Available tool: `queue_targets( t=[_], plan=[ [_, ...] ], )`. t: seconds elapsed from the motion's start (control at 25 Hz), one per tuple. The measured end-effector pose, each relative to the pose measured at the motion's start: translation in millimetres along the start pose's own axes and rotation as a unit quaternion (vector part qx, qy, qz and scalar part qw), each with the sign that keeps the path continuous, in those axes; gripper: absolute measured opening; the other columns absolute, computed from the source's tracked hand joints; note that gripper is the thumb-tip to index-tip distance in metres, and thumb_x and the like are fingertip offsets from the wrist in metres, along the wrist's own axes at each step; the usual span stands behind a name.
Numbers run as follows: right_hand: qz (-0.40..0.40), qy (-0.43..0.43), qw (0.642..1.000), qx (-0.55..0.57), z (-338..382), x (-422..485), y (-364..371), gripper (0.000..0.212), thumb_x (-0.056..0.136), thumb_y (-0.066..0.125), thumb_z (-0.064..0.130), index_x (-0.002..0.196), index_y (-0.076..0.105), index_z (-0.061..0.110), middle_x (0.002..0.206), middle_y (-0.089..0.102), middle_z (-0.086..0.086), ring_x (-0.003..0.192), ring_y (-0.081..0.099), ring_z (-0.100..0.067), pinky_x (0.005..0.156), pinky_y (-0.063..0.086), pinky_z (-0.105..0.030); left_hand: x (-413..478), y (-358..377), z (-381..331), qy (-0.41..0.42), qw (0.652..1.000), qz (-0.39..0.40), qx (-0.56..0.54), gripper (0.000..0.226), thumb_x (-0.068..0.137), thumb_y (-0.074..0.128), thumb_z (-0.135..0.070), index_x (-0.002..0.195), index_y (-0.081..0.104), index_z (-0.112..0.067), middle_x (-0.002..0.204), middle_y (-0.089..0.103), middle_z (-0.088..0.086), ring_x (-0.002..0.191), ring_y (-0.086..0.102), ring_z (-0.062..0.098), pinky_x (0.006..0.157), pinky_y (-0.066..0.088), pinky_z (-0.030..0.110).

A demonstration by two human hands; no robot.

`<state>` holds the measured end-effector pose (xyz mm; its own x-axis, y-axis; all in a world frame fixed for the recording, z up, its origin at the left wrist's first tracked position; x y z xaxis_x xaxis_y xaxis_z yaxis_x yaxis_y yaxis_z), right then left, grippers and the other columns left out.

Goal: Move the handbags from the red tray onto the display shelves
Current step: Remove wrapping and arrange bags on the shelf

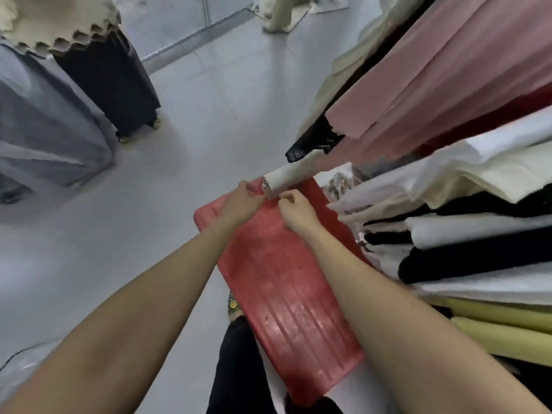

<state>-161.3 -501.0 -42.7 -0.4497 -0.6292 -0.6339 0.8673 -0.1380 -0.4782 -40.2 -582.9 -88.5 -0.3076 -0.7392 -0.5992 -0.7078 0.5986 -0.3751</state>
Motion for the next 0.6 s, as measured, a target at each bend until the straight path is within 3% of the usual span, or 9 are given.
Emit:
queue_targets(
  t=[0.12, 0.32, 0.48, 0.6],
  plan=[
    [-0.007, 0.039, 0.999, -0.017, -4, 36, 8, 0.035, 0.097, 0.047, 0.016, 0.130, 0.059, 0.017, 0.126, 0.065, -0.004, 0.109, 0.063, -0.028, 0.100, 0.051, -0.045, 52, 12, -6, 0.019, 0.995, 0.008, 0.094, 0.051, 0.091, 0.068, -0.030, 0.134, 0.049, -0.011, 0.131, 0.054, 0.013, 0.114, 0.060, 0.032, 0.086, 0.044, 0.034],
    [-0.013, 0.069, 0.998, -0.012, -18, 79, 19, 0.047, 0.097, 0.045, 0.013, 0.143, 0.051, 0.017, 0.146, 0.056, -0.003, 0.102, 0.056, -0.022, 0.104, 0.050, -0.051, 105, 40, 5, 0.073, 0.973, 0.066, 0.209, 0.073, 0.090, 0.071, -0.038, 0.150, 0.037, -0.016, 0.143, 0.042, 0.018, 0.127, 0.052, 0.040, 0.100, 0.045, 0.046],
    [-0.020, 0.094, 0.995, -0.012, -28, 92, 21, 0.051, 0.098, 0.043, 0.014, 0.149, 0.046, 0.018, 0.151, 0.051, -0.001, 0.127, 0.056, -0.025, 0.109, 0.047, -0.050, 119, 44, 11, 0.095, 0.960, 0.053, 0.259, 0.061, 0.094, 0.064, -0.033, 0.148, 0.039, -0.021, 0.139, 0.046, 0.014, 0.122, 0.056, 0.042, 0.094, 0.048, 0.049],
    [-0.023, 0.110, 0.994, -0.007, -28, 90, 22, 0.051, 0.099, 0.044, 0.016, 0.149, 0.045, 0.019, 0.151, 0.050, 0.001, 0.134, 0.050, -0.024, 0.110, 0.046, -0.049, 113, 37, 10, 0.102, 0.955, 0.035, 0.277, 0.051, 0.095, 0.060, -0.027, 0.143, 0.044, -0.021, 0.138, 0.050, 0.012, 0.119, 0.057, 0.042, 0.093, 0.047, 0.048]
  ],
)
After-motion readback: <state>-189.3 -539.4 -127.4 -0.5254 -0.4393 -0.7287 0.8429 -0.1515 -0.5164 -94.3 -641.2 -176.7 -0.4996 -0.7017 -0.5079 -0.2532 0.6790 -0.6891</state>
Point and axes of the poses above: each hand's wrist, its own x-axis towards the middle knuckle, its own y-axis out of the palm, z = x × y, the point moved 4 cm from there along x, towards the middle knuckle
